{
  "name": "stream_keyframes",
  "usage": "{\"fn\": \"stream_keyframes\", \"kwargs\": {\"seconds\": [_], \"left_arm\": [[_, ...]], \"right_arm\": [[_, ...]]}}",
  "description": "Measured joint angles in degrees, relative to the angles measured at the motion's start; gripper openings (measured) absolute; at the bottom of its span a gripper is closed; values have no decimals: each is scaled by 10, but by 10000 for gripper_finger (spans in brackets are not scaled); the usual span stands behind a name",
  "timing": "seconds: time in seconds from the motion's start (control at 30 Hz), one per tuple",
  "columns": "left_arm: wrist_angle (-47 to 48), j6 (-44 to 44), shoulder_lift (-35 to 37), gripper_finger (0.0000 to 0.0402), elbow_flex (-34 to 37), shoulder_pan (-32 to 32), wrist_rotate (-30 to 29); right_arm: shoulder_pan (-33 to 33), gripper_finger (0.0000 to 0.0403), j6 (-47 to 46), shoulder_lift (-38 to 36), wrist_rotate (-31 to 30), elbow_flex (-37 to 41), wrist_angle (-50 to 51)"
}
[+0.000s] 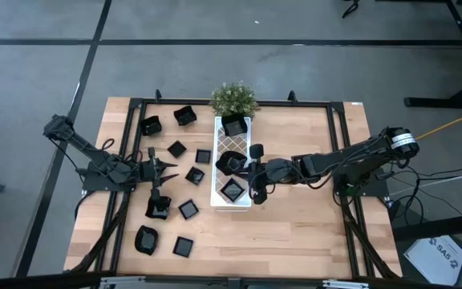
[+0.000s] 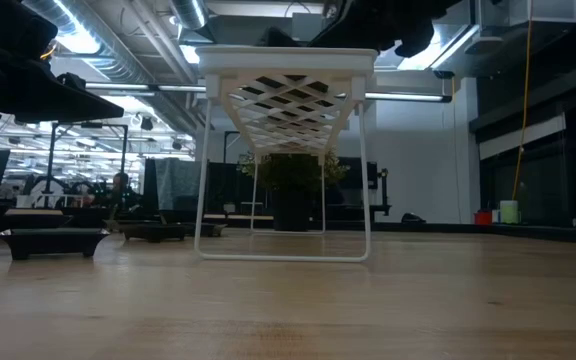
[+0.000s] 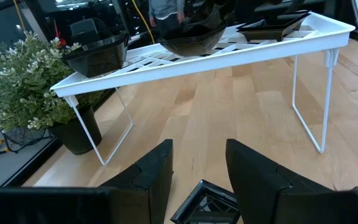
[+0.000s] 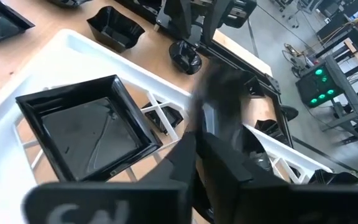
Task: Pick & Place Mini shaped plates
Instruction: Stack the leaf shape plate on top of the leaf shape plate on the shelf
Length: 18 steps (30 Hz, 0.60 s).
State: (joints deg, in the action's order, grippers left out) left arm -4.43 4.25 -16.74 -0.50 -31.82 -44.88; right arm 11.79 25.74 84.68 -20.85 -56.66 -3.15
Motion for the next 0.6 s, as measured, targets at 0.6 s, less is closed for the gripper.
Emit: {"fn": "stream_keyframes", "kwargs": {"seconds": [0.6], "left_arm": [[0, 0, 0, 143, 0, 0, 0]], "right_arm": [[9, 11, 17, 0, -75, -23, 34]]}}
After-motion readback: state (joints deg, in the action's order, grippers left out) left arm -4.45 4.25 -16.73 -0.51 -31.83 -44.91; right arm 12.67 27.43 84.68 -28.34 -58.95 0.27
